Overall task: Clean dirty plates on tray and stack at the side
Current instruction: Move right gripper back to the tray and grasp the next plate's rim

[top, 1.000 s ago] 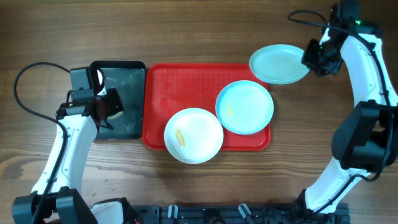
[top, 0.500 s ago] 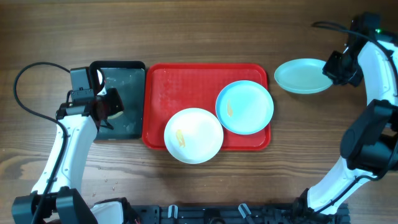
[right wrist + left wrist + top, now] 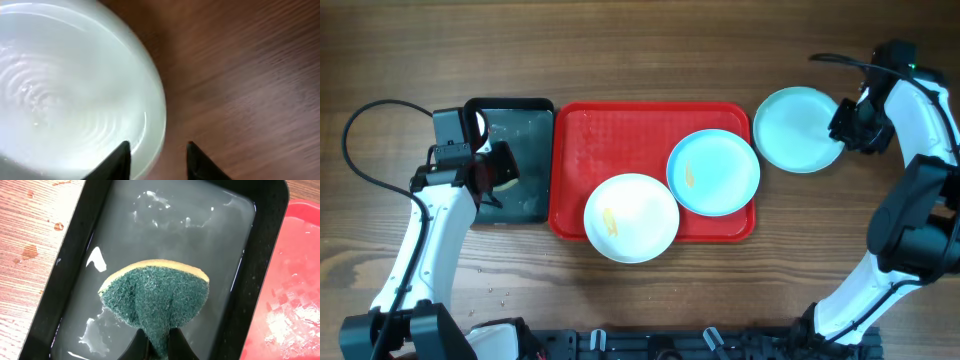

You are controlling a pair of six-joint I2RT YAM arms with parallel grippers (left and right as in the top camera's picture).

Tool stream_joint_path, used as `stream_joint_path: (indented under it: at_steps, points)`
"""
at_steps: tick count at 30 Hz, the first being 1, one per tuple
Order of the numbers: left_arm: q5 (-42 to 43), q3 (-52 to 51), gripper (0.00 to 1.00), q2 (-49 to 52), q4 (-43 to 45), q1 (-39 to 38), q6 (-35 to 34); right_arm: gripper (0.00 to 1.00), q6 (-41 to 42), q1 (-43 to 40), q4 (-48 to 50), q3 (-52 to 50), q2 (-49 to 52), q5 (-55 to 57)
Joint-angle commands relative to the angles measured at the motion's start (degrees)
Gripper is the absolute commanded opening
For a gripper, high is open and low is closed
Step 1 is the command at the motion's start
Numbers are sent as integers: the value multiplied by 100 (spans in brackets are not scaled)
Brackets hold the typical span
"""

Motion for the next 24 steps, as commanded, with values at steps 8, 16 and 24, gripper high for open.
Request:
stream_joint_path:
  at_steps: [8,16,24]
  points:
    - [50,-15,5,-142,35,15,-52,53,-210,942,-973,1687,-413,-2883]
    - [181,-15,5,-142,59,15,-52,52,1084,3390,35,973,-391,-1766]
    - [179,-15,6,-142,79,15,-52,46,1104,4765,-1567,931,-391,-529]
